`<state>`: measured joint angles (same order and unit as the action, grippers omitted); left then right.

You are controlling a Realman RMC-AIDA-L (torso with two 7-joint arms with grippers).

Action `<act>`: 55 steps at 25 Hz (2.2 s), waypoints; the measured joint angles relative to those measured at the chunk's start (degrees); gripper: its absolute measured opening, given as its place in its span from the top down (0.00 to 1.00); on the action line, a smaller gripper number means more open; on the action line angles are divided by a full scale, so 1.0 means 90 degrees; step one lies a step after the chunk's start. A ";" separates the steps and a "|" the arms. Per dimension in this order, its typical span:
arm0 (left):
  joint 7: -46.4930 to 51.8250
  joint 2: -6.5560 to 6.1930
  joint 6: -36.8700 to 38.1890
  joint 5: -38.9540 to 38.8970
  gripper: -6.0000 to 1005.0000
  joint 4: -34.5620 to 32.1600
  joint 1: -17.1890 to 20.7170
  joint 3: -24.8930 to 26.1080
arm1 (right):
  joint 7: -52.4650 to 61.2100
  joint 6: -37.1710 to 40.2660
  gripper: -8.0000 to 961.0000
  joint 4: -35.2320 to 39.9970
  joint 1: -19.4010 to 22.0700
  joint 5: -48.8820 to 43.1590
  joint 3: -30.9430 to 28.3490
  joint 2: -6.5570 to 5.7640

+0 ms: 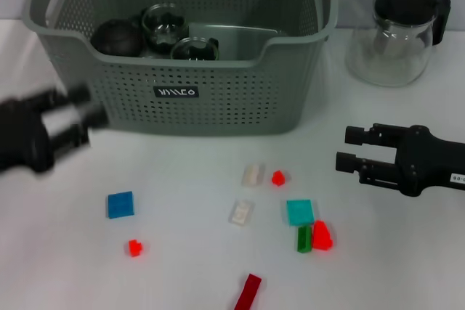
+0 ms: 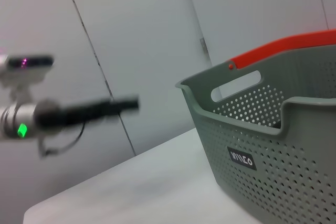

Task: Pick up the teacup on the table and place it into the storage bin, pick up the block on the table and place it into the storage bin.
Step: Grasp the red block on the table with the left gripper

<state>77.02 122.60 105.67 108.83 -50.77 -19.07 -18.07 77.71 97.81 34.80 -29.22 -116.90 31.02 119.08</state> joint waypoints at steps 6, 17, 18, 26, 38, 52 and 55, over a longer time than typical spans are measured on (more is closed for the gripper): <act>-0.1967 0.0221 -0.0040 0.0965 0.51 0.0418 0.0532 0.0089 | 0.0035 -0.0009 0.33 0.0000 -0.0012 0.0000 0.0001 0.0001; -0.3004 0.0181 -0.1211 0.2195 0.52 0.1564 0.0342 0.0152 | 0.0039 -0.0215 0.33 -0.0158 -0.0033 0.0000 -0.0007 0.0008; -0.3055 0.0180 -0.1297 0.2273 0.52 0.1653 0.0320 0.0117 | 0.0038 -0.0222 0.33 -0.0160 -0.0034 0.0000 -0.0008 0.0005; -0.3118 0.0182 -0.1650 0.2584 0.52 0.1846 0.0278 0.0038 | 0.0040 -0.0253 0.33 -0.0166 -0.0035 0.0000 -0.0010 -0.0011; -0.3273 0.0196 -0.1922 0.2619 0.61 0.1958 0.0359 0.0097 | 0.0048 -0.0282 0.33 -0.0166 -0.0045 0.0000 -0.0010 -0.0009; -0.3249 0.0197 -0.2045 0.2683 0.64 0.1961 0.0370 0.0121 | 0.0048 -0.0262 0.33 -0.0176 -0.0045 0.0000 -0.0009 -0.0008; -0.3221 0.0197 -0.2046 0.2683 0.66 0.1950 0.0366 0.0132 | 0.0047 -0.0263 0.33 -0.0176 -0.0045 0.0000 -0.0010 -0.0009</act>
<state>48.03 124.37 87.26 132.98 -33.22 -15.77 -16.88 78.13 95.44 33.22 -29.62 -116.90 30.93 119.00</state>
